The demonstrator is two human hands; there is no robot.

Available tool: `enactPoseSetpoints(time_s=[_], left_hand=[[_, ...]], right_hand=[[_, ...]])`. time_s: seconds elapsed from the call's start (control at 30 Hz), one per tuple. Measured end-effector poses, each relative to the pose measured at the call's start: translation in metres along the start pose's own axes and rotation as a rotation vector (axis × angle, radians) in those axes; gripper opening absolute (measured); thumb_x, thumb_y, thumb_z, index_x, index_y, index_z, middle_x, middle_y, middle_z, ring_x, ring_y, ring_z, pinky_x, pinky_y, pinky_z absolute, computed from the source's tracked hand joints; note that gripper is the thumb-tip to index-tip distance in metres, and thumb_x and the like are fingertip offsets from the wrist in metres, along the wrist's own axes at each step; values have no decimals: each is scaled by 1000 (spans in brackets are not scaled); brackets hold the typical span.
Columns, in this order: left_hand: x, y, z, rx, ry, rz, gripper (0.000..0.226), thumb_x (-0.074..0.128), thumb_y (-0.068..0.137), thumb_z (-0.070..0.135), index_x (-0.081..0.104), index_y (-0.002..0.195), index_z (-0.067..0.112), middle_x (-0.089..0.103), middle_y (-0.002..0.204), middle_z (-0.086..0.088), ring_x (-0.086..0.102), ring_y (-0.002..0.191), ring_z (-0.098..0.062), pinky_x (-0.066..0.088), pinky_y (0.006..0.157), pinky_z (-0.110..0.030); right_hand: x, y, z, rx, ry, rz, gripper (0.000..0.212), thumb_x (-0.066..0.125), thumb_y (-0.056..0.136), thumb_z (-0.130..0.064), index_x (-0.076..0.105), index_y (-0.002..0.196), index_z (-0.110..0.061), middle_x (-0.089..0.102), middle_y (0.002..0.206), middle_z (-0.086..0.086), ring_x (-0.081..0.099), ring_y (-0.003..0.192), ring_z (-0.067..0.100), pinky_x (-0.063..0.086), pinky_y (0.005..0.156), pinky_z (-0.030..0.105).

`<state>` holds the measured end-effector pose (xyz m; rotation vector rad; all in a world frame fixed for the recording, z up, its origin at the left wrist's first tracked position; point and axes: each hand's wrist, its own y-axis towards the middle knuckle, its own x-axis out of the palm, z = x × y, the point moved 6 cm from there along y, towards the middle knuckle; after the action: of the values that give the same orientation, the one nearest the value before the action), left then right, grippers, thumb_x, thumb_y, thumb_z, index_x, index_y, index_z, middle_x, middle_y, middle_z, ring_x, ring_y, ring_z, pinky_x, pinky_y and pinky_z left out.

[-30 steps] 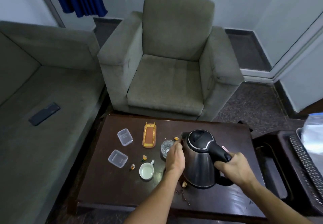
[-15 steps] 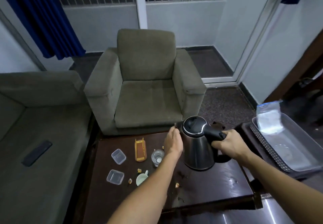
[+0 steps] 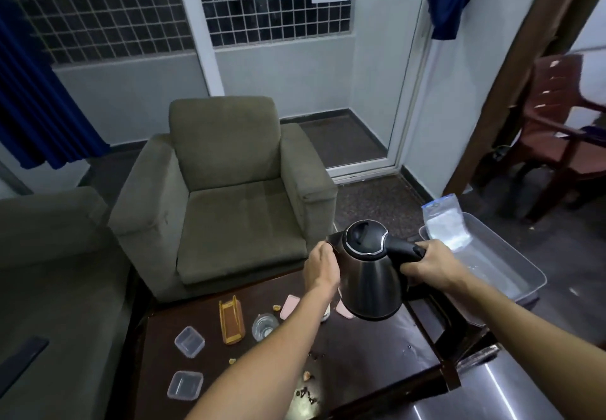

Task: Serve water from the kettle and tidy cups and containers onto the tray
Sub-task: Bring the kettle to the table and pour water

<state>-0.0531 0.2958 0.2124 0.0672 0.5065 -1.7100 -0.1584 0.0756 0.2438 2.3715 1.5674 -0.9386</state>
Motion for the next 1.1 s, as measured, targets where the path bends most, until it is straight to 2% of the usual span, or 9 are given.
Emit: enactPoseSetpoints(time_s=[0.13, 0.33, 0.5, 0.6, 0.7, 0.77, 0.87, 0.97, 1.1], left_hand=[[40, -12, 20, 5, 54, 3, 31, 35, 102, 22, 56, 80, 14, 70, 114, -20, 59, 107, -40, 38, 83, -39], [115, -30, 47, 0, 46, -2, 33, 35, 100, 19, 60, 80, 8, 71, 109, -22, 60, 105, -40, 45, 92, -41], [180, -35, 71, 12, 79, 15, 33, 36, 100, 19, 59, 77, 13, 71, 111, -22, 59, 106, -40, 41, 87, -40], [222, -37, 79, 3, 70, 34, 34, 35, 100, 20, 58, 76, 14, 72, 109, -20, 60, 106, -39, 37, 83, -39], [259, -41, 85, -24, 45, 46, 35, 35, 99, 21, 55, 72, 14, 72, 107, -20, 60, 105, -39, 42, 88, -42], [280, -42, 88, -46, 25, 45, 35, 35, 99, 21, 59, 75, 13, 72, 105, -18, 60, 104, -38, 44, 91, -43], [307, -40, 88, -61, 33, 30, 36, 35, 99, 22, 60, 75, 13, 72, 104, -16, 59, 104, -38, 44, 93, -44], [328, -34, 84, -63, 55, 23, 36, 35, 99, 23, 54, 69, 16, 72, 103, -15, 59, 104, -38, 44, 93, -43], [357, -17, 76, -62, 80, -41, 37, 34, 99, 25, 67, 88, 15, 72, 111, -15, 59, 109, -38, 45, 100, -46]], right_hand=[[-42, 5, 18, -28, -1, 5, 19, 69, 59, -16, 64, 71, -2, 60, 56, 2, 61, 54, 17, 56, 57, 43], [-109, 12, 61, 6, 18, -21, 10, 67, 72, 4, 64, 82, 6, 60, 65, 9, 62, 61, 24, 58, 60, 58], [-170, 31, 97, -12, 29, -55, 11, 68, 69, -1, 68, 79, -6, 62, 67, 1, 62, 65, 17, 57, 59, 38], [-201, 44, 120, -12, 37, -62, 12, 66, 63, -7, 67, 75, -11, 62, 65, -2, 63, 64, 17, 61, 61, 39], [-224, 57, 148, 7, 70, -68, 18, 64, 63, -4, 69, 78, -13, 64, 67, 4, 70, 68, 25, 63, 62, 56], [-239, 66, 164, 3, 36, -50, 22, 66, 63, -5, 71, 81, -16, 68, 71, 8, 74, 77, 35, 62, 69, 59], [-258, 78, 184, 26, 3, -34, 25, 68, 64, -5, 73, 80, -23, 70, 71, 4, 75, 83, 35, 62, 76, 57], [-268, 91, 200, 67, -30, -13, 22, 68, 63, -6, 72, 78, -22, 70, 69, 4, 75, 76, 26, 63, 73, 52], [-279, 104, 218, 127, -110, 69, 18, 71, 62, -5, 67, 71, -20, 70, 68, 1, 72, 76, 24, 61, 72, 43]])
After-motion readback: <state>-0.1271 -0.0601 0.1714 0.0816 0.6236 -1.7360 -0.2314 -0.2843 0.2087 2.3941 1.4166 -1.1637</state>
